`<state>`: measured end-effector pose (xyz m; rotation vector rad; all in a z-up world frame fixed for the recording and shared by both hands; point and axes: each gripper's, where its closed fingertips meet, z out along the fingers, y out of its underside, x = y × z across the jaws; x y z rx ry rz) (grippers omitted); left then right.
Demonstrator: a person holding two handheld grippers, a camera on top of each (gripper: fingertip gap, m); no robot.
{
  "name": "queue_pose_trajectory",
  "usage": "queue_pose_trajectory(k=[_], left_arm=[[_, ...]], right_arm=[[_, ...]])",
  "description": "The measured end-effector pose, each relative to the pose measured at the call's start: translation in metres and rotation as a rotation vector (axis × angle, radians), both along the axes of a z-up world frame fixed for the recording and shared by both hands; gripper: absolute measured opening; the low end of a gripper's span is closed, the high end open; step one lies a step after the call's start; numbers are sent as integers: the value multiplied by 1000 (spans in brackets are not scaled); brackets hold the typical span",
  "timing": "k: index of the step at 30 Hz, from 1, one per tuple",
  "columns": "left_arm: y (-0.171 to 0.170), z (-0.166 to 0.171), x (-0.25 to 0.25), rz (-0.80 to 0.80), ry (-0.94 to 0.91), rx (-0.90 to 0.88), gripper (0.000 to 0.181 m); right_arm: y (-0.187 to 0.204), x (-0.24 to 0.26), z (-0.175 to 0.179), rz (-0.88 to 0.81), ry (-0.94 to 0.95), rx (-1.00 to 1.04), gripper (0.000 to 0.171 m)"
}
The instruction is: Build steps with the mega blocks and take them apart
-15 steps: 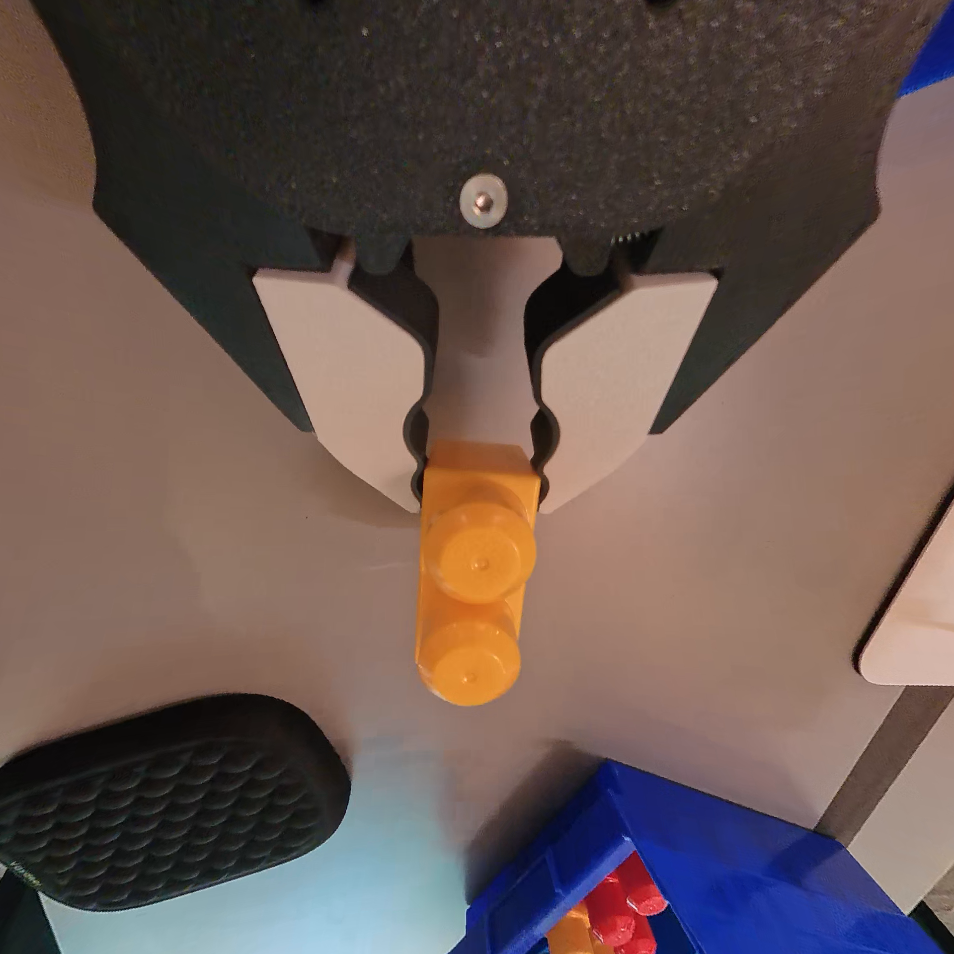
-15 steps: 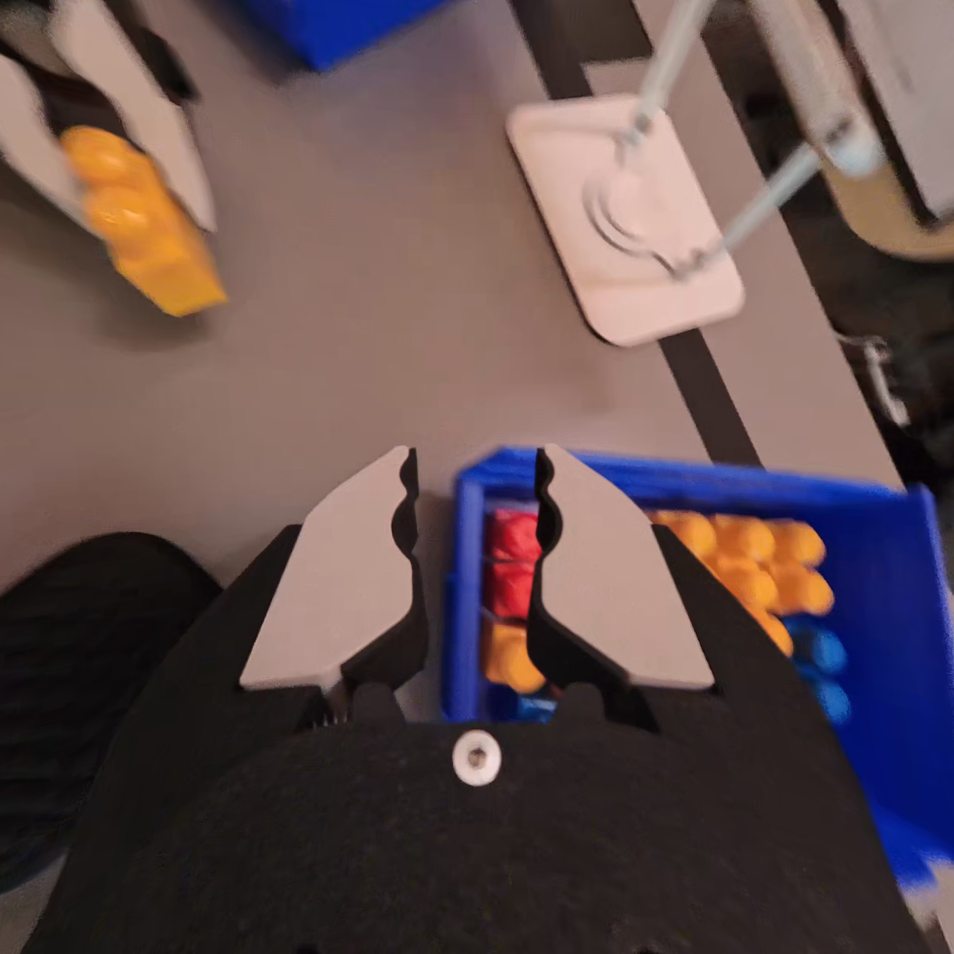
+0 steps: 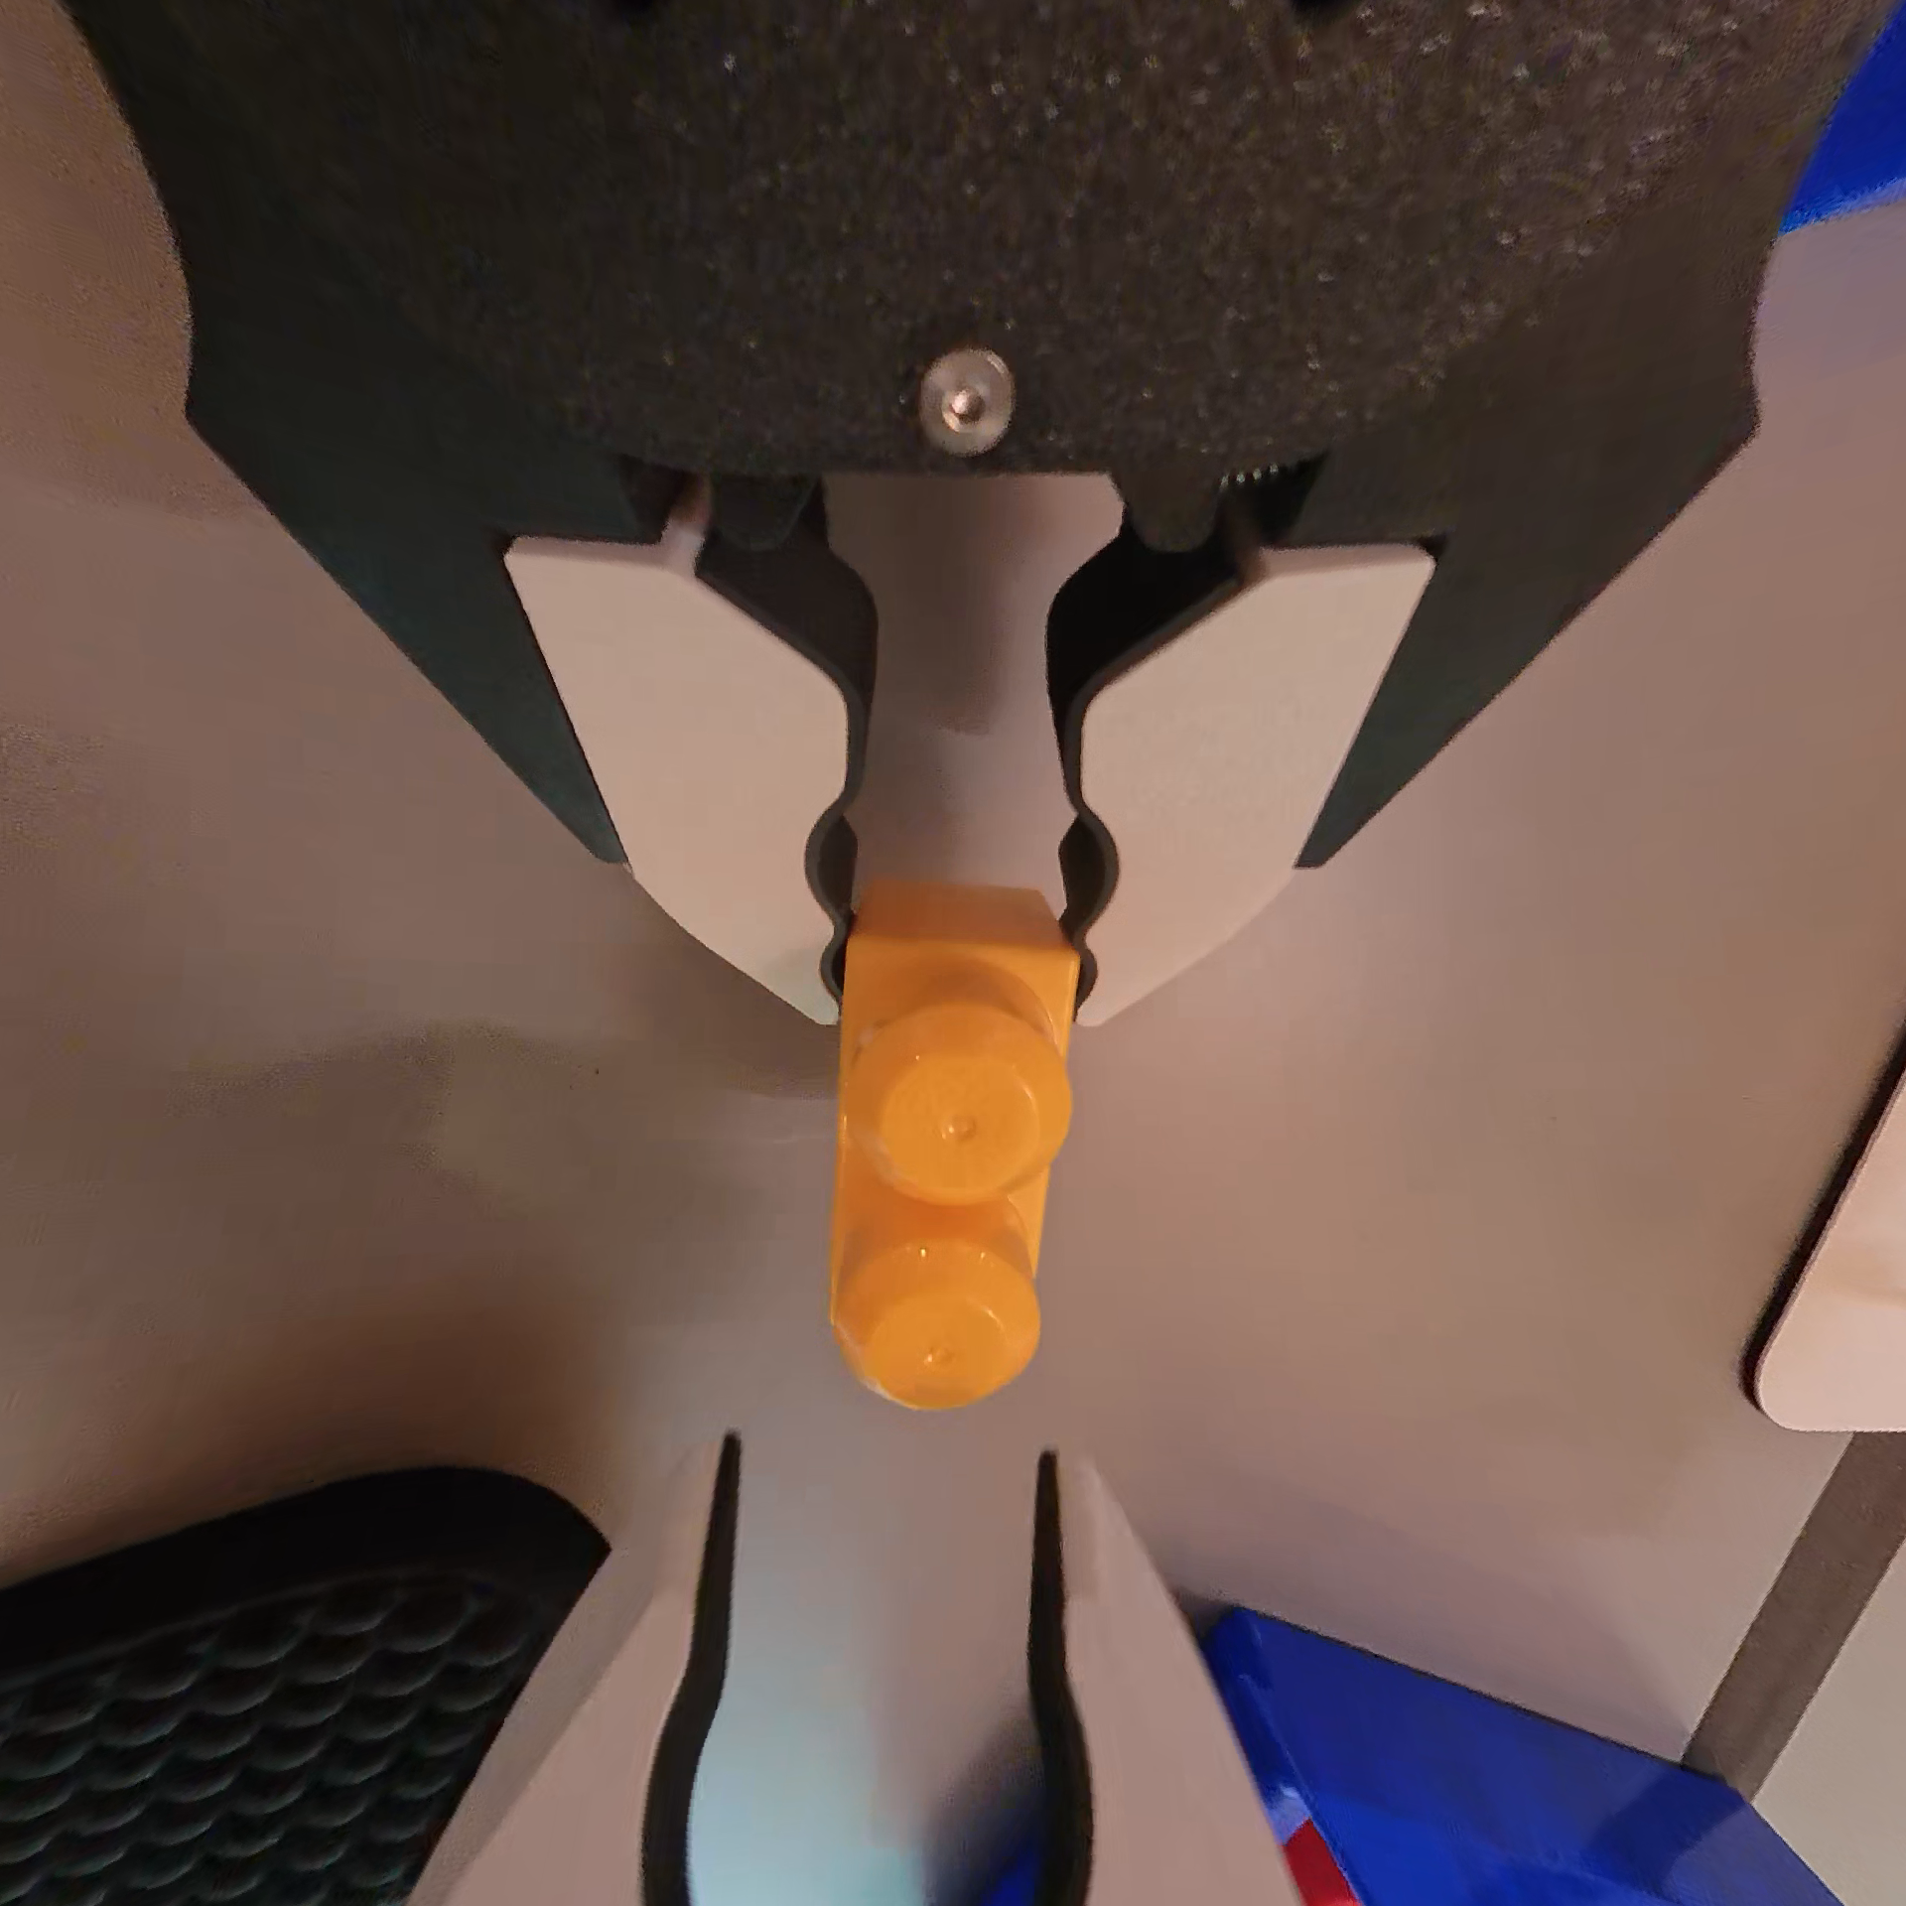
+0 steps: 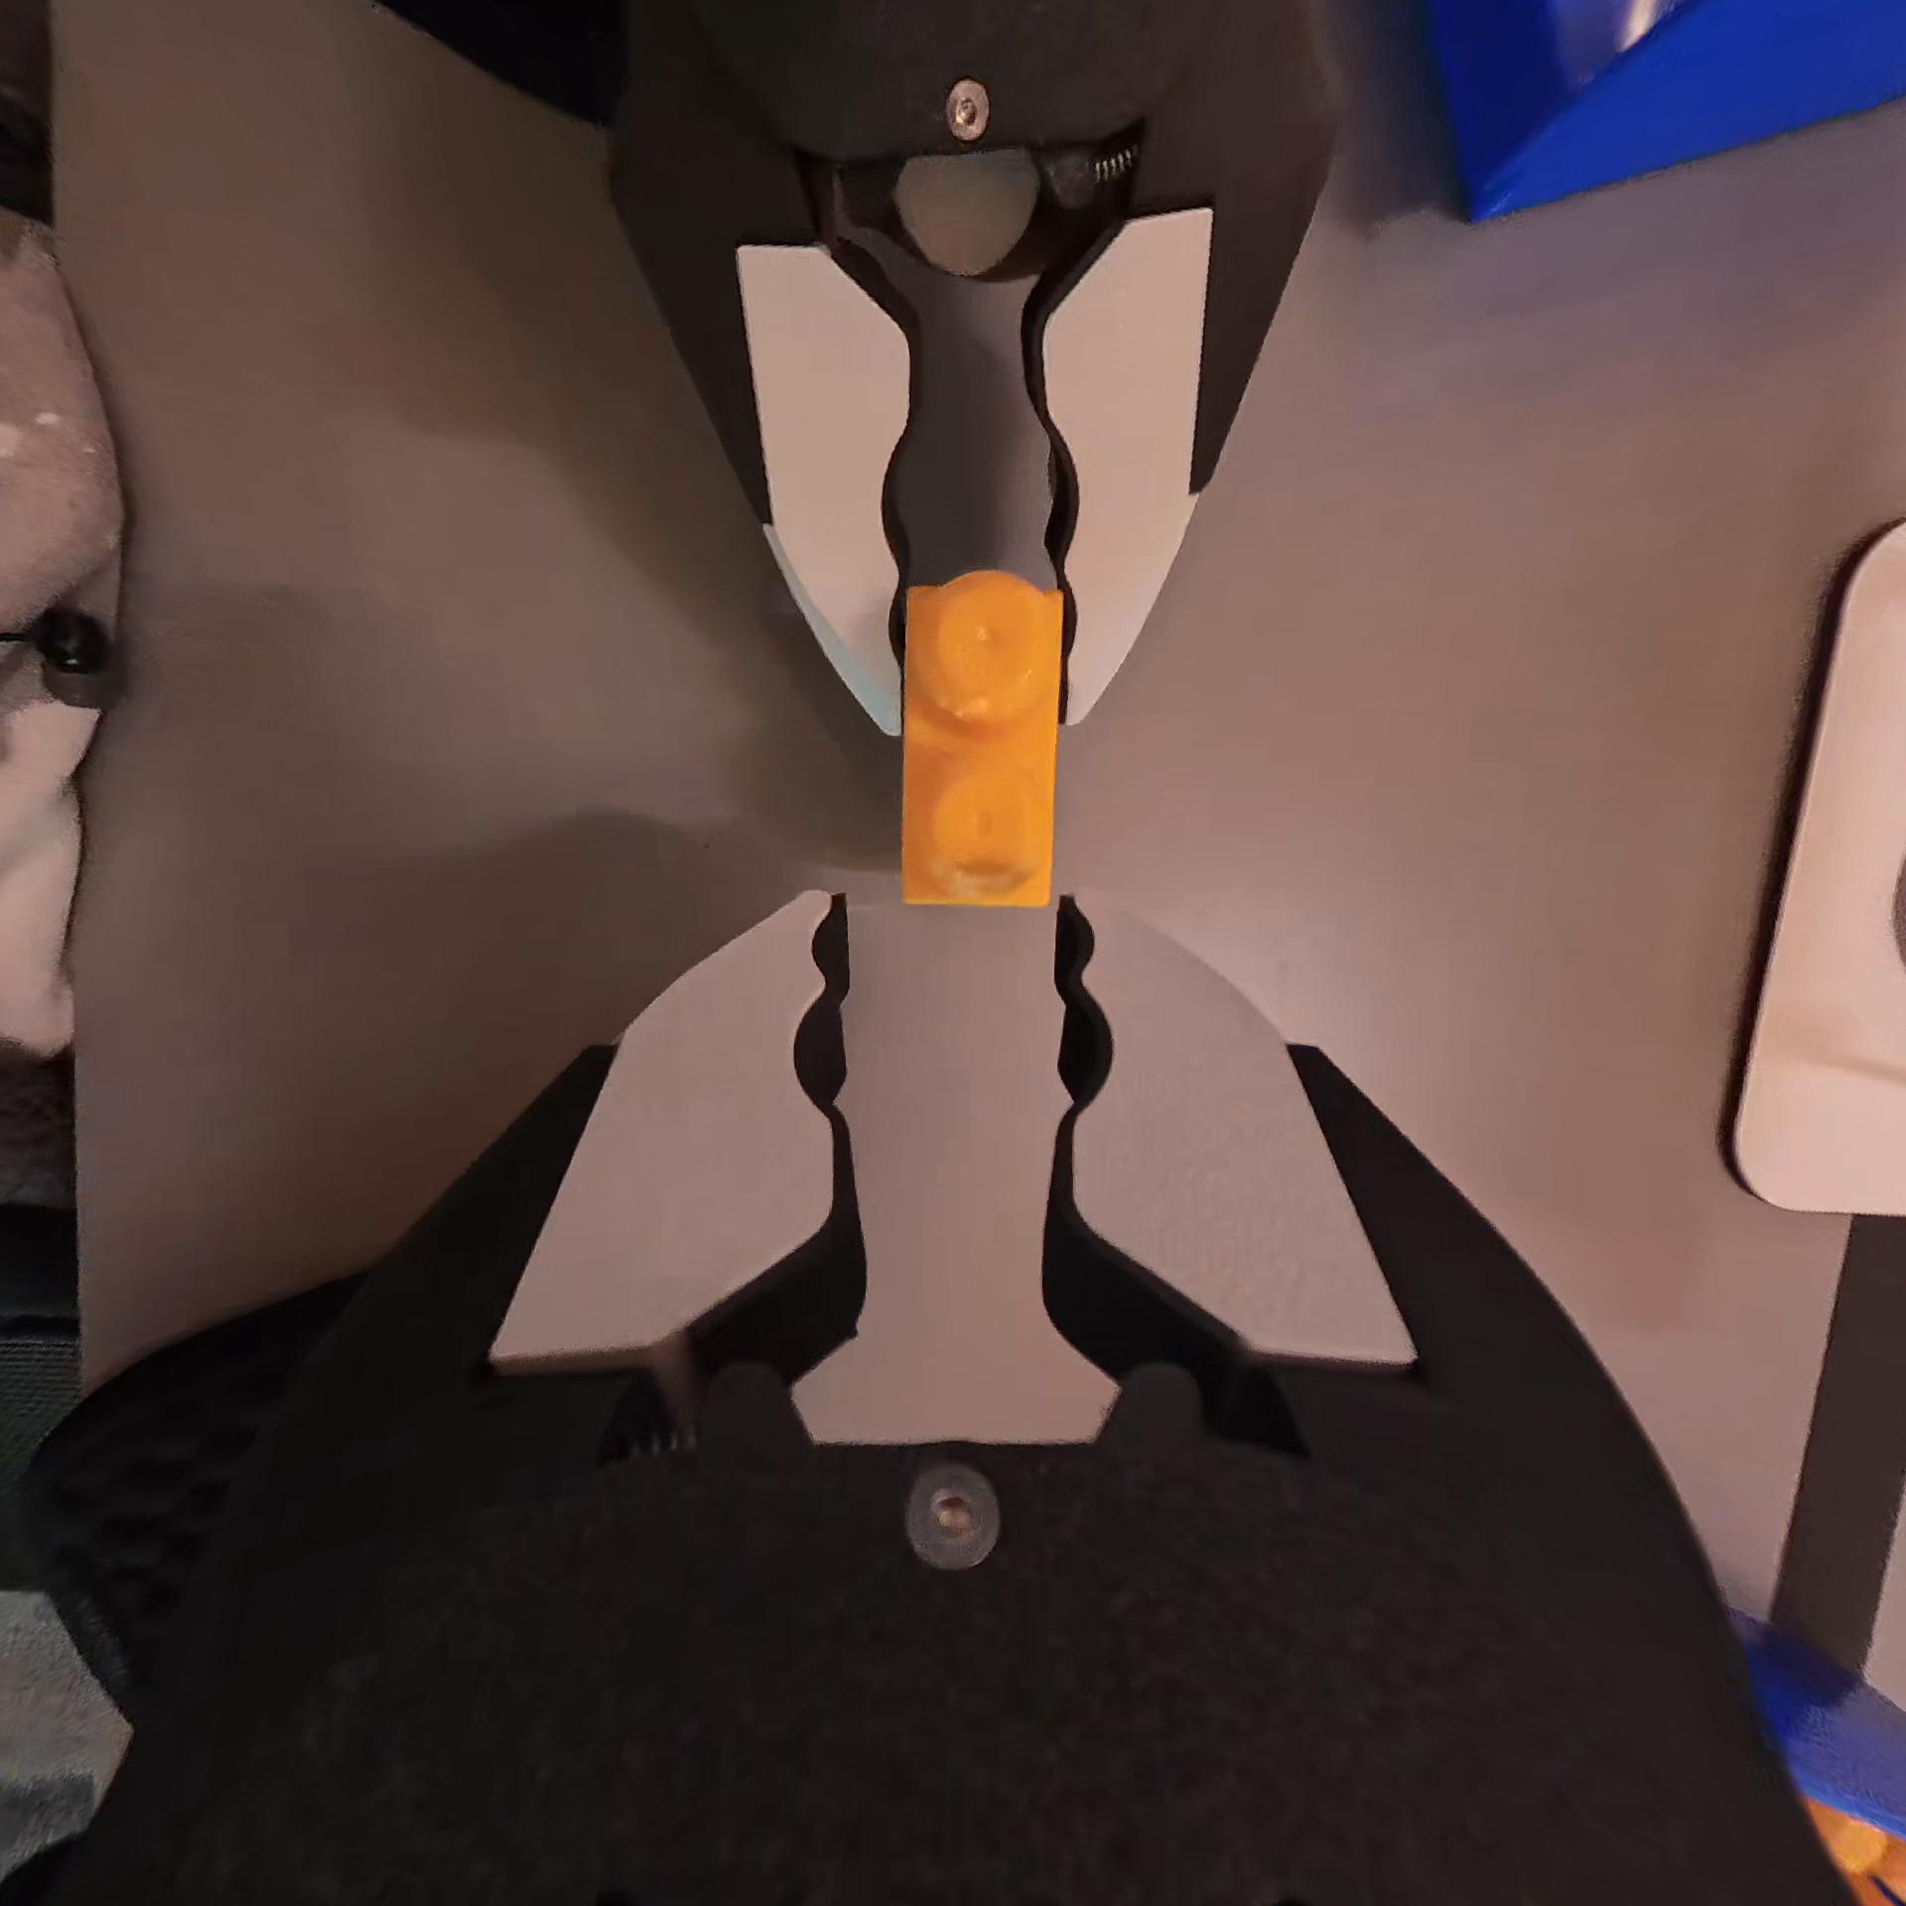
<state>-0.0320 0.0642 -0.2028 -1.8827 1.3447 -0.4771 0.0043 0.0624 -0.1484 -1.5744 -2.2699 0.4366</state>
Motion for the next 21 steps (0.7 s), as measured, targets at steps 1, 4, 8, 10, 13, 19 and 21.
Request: queue_pose_trajectory(k=[1,4,8,10,13,19,21], left_arm=[[0,-1,0,-1,4,-1,38],[-2,0,0,-6,9,2,38],[-2,1,-2,-4,17,5,38],[-2,0,-3,-4,23,4,38],[-2,0,-4,-2,24,4,37],[-3,2,-2,-6,12,5,37],[-3,2,-1,-7,9,4,37]], right_arm=[[0,-3,-3,4,-26,15,38],[1,-11,-11,19,-78,44,39],[0,-18,-17,36,-107,47,33],[-1,-18,-19,39,-124,47,29],[0,-18,-20,39,-127,47,29],[0,-15,-20,32,-134,42,29],[0,-15,-20,31,-134,41,29]])
